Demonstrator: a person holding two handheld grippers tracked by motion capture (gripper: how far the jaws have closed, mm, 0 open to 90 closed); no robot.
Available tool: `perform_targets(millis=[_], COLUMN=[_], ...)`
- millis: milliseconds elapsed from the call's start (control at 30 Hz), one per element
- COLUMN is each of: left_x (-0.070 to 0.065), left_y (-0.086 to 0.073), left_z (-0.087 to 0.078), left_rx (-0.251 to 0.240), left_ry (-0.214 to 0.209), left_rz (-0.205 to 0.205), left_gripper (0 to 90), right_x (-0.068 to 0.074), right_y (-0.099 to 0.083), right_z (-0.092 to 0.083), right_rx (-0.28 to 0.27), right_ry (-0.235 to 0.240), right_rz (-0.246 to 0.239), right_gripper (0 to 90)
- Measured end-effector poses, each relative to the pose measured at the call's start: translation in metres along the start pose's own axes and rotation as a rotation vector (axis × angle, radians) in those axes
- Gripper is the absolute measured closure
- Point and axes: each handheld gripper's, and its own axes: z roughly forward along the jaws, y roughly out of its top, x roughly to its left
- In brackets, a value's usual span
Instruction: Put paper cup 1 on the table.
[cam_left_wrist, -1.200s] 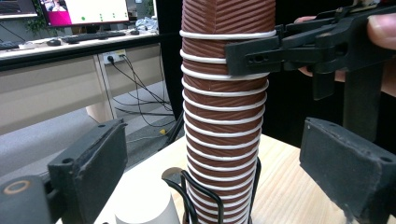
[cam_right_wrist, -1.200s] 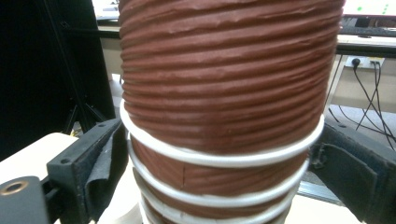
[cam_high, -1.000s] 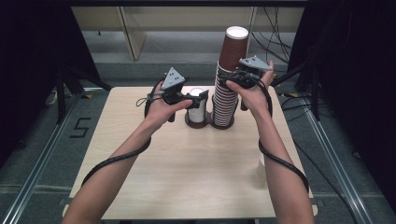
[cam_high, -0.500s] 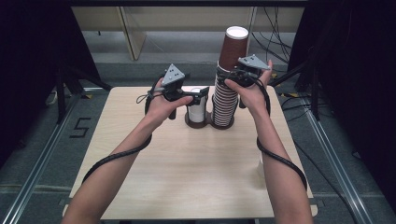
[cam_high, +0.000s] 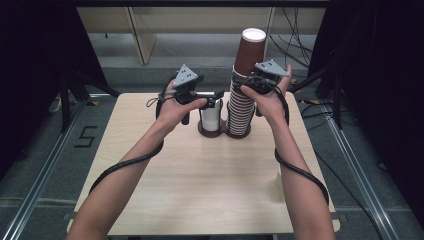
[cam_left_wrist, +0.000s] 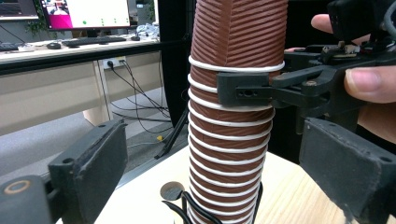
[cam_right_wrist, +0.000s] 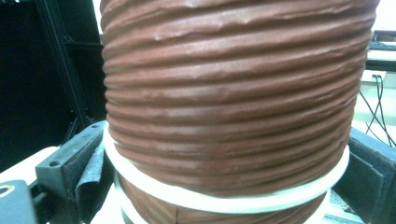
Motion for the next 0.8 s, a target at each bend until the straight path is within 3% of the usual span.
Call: perform_targets(millis=[200, 367, 533, 800], left_x=[0.0, -0.001, -0.005, -0.009], left_y=[0.003, 0.004, 0.007, 0.009], left_z=[0.005, 0.015, 0.029, 0.054], left_rx=[0.005, 0.008, 0.011, 0.013], left_ry=[0.003, 0.003, -0.008, -0.02], left_rz=[0.006, 0.009, 0.006, 0.021], left_gripper=[7.7, 7.7, 7.7, 7.6], right_x=[0.0, -0.003, -0.004, -0.014], right_y=[0.001, 0.002, 0.008, 0.018], right_z=[-0.003, -0.016, -0.028, -0.048], right_rx=[0.007, 0.004, -0.001, -0.024], right_ry=[-0.005, 0.018, 0.028, 0.025], right_rz=[0.003, 0.006, -0.036, -0.01], right_gripper=[3.4, 3.8, 4.7, 4.9])
